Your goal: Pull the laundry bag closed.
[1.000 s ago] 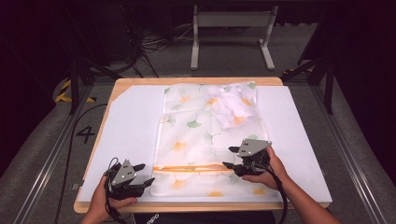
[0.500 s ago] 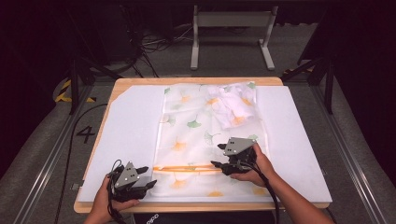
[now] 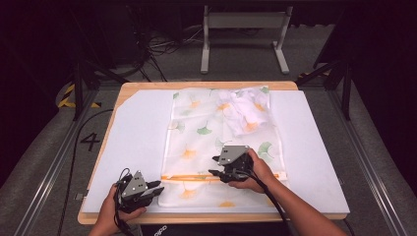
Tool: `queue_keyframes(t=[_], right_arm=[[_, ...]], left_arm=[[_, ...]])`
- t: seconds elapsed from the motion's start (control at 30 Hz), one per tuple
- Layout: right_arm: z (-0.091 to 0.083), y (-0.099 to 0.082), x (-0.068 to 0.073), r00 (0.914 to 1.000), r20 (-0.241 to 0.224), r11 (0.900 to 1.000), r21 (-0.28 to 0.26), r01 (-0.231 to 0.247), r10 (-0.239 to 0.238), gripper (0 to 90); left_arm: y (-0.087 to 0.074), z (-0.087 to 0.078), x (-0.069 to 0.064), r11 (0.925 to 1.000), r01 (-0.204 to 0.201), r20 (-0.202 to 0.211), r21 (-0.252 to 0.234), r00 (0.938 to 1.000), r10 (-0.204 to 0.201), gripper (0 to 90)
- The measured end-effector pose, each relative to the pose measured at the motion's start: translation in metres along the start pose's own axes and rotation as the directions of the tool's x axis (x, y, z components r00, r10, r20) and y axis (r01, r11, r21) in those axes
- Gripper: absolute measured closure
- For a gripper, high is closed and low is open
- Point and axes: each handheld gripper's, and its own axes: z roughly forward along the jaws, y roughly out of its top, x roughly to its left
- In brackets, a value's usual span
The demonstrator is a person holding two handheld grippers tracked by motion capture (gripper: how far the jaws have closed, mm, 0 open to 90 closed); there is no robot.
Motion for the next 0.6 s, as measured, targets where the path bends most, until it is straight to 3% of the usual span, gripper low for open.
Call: queue_keyframes(t=[0.23,0.43,0.6], right_arm=[[0.027,0.026,0.009,0.9955,-0.071,0.9977,0.023,0.064,-0.063,60.7],[0.058,0.052,0.019,0.9813,-0.153,0.9907,0.051,0.126,-0.117,59.4],[0.073,0.065,0.023,0.9725,-0.184,0.9844,0.074,0.159,-0.144,60.9]], left_arm=[[0.000,0.004,0.001,0.9999,0.005,0.010,0.016,0.9999,-0.005,81.3],[0.001,0.007,0.002,0.9998,0.002,0.012,0.022,0.9999,-0.002,82.1],[0.002,0.008,0.002,0.9997,-0.002,0.010,0.025,0.9999,0.001,82.6]])
